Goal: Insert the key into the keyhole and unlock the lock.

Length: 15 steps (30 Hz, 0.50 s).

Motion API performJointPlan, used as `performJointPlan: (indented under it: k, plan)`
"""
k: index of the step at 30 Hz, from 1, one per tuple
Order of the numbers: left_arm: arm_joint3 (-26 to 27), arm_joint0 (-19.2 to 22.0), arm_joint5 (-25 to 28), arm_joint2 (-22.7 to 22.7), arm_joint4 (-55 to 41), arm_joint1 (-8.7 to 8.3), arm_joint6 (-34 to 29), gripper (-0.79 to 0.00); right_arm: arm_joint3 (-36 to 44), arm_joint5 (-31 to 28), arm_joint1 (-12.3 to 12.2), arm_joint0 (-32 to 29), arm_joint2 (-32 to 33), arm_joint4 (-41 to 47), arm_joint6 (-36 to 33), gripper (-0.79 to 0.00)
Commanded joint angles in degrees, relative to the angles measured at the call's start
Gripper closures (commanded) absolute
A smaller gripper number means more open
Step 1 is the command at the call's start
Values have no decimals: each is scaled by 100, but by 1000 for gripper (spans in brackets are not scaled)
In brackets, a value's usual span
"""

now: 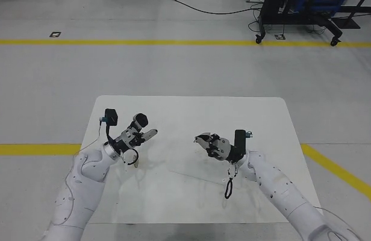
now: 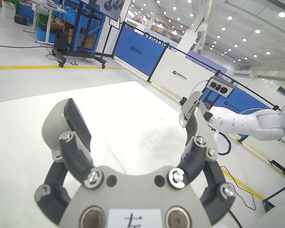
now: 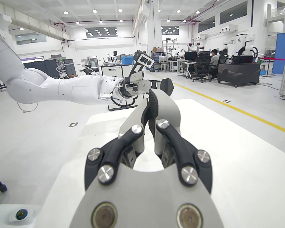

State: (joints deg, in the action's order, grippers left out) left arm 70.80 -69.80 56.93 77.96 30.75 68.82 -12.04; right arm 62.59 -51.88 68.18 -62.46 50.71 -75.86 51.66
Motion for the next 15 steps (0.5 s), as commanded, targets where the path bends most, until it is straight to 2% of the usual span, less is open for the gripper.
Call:
performJointPlan:
  k: [1,3,7,9,11,14,15]
  plan:
    - [-123,4,107,-126,-211,19,124,-785,98,-136,13,-75,-18,244,-107,0]
    - [-251,70,107,-385,-658,28,105,-785,153,-414,35,-89,-45,637,-362,0]
    - [123,137,107,-869,-1721,-50,-458,-785,145,-612,129,-16,-303,1439,-771,0]
    - [290,161,107,-1098,-2629,-119,-1044,-785,91,-612,182,77,-523,1912,-982,0]
    - [461,222,107,-1304,-3560,-197,-1976,-785,0,-612,233,221,-745,2382,-1222,0]
    - [333,349,107,-1335,-4758,-297,-3367,-770,-88,-612,290,433,-1047,2917,-1533,0]
    - [265,387,107,-1368,-4887,-320,-3425,-739,-116,-612,300,490,-1122,3038,-1599,0]
